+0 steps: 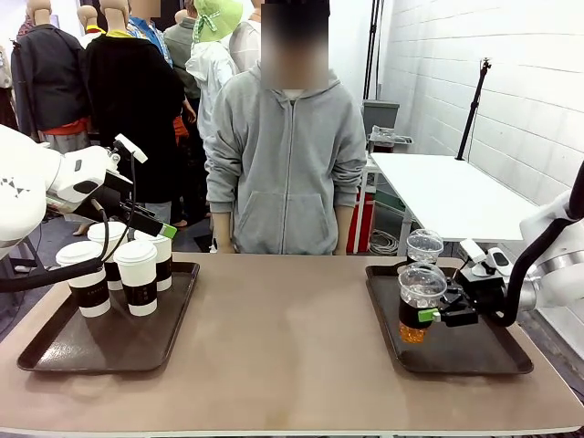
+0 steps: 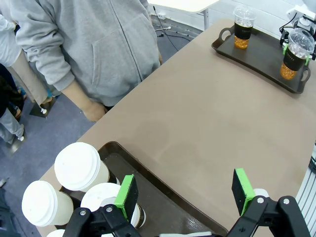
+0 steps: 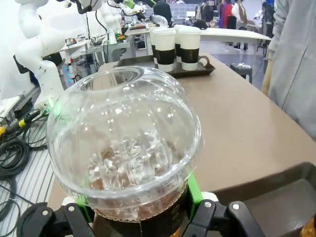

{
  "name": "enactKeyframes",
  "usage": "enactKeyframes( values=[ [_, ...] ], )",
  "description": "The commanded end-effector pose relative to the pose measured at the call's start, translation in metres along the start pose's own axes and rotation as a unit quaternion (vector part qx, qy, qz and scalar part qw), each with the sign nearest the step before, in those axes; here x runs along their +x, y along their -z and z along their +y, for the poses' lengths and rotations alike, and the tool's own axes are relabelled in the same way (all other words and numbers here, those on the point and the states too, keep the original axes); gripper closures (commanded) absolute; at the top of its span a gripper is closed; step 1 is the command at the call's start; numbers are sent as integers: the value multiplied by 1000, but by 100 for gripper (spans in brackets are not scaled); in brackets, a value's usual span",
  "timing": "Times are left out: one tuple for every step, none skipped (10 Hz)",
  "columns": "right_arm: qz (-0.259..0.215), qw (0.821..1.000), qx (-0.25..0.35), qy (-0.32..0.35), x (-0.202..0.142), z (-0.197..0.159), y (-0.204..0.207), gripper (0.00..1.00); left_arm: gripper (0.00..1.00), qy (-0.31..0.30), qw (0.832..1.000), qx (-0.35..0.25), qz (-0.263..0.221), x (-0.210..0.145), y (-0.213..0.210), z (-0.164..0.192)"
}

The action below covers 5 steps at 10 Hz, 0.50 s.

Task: Distribute the coffee onto the tray.
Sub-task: Pick up another iced Americano from the middle of the table and place it on the right Handle tray.

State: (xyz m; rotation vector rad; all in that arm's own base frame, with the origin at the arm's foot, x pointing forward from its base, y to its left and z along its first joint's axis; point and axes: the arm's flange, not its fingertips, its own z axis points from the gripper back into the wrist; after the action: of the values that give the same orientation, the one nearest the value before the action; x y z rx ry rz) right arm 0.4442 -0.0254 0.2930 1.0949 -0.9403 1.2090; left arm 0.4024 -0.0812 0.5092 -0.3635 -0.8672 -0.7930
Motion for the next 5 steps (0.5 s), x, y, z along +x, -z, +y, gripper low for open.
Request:
enactKeyframes(
  values=[
    [-18, 1000, -11, -11, -6, -9, -1, 17, 0, -2, 1000, -2, 0, -2, 1, 2],
    [-18, 1000, -13, -9, -13, -12, -2, 17, 0, -2, 1000, -2, 0, -2, 1, 2],
    [-18, 1000, -15, -2, -18, -14, -2, 17, 0, -2, 1000, -2, 0, -2, 1, 2],
    [-17, 1000, -17, 2, -21, -16, -3, 17, 0, -2, 1000, -2, 0, -2, 1, 2],
    [-17, 1000, -20, 4, -22, -17, -4, 17, 0, -2, 1000, -2, 0, -2, 1, 2]
  ],
)
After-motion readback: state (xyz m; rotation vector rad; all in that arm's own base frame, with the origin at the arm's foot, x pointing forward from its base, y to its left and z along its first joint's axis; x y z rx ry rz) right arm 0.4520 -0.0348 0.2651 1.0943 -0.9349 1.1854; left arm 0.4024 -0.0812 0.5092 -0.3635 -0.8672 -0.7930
